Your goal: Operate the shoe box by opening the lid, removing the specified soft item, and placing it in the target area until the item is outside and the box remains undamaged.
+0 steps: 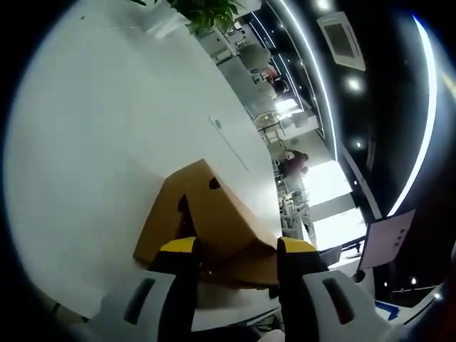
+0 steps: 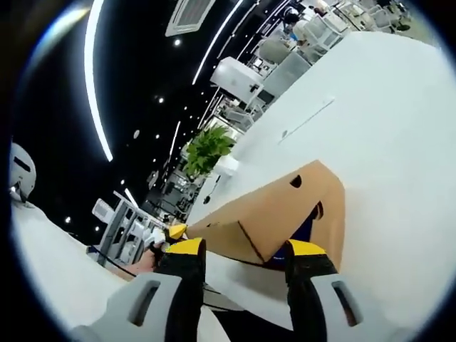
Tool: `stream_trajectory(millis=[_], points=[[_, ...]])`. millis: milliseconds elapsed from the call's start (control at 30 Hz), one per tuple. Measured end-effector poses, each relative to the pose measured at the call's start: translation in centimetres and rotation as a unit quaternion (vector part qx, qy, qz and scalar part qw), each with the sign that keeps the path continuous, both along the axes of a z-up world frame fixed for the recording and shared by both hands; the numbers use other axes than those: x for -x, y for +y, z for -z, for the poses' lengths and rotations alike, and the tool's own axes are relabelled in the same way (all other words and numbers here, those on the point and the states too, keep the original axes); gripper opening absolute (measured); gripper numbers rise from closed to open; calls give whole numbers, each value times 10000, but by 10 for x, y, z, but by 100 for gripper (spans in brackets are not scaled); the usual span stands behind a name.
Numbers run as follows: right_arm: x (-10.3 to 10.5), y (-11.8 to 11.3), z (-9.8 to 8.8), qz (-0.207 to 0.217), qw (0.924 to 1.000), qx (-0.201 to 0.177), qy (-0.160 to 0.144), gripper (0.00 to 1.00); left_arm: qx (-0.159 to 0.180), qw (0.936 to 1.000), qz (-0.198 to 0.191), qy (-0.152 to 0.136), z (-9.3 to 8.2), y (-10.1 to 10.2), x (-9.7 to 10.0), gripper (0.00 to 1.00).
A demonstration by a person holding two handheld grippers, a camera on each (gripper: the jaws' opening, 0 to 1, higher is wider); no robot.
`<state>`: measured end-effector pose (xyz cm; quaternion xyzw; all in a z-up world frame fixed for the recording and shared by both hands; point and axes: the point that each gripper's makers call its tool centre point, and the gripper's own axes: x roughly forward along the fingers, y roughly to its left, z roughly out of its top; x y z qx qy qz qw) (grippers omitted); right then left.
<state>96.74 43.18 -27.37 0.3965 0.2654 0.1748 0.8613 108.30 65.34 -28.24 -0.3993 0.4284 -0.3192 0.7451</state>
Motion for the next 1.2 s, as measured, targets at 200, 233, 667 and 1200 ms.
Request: stream_trajectory(millis=[200,233,667,1200], points=[[-2,1,-4,79,9998,106,-130,45,60,10000,5,59,-6,-1,-3,44],[-3,1,-4,77,9998,101,-131,46,41,10000,23,51,-7,-1,-3,44],[-6,-1,-7,364,9968,413,-571,48,-120,9998,-57,113,-10,-4,-5,45],[-6,-1,0,197,9853,1457,-872,44,-304,9993,91,199,-12,-6,-4,46]])
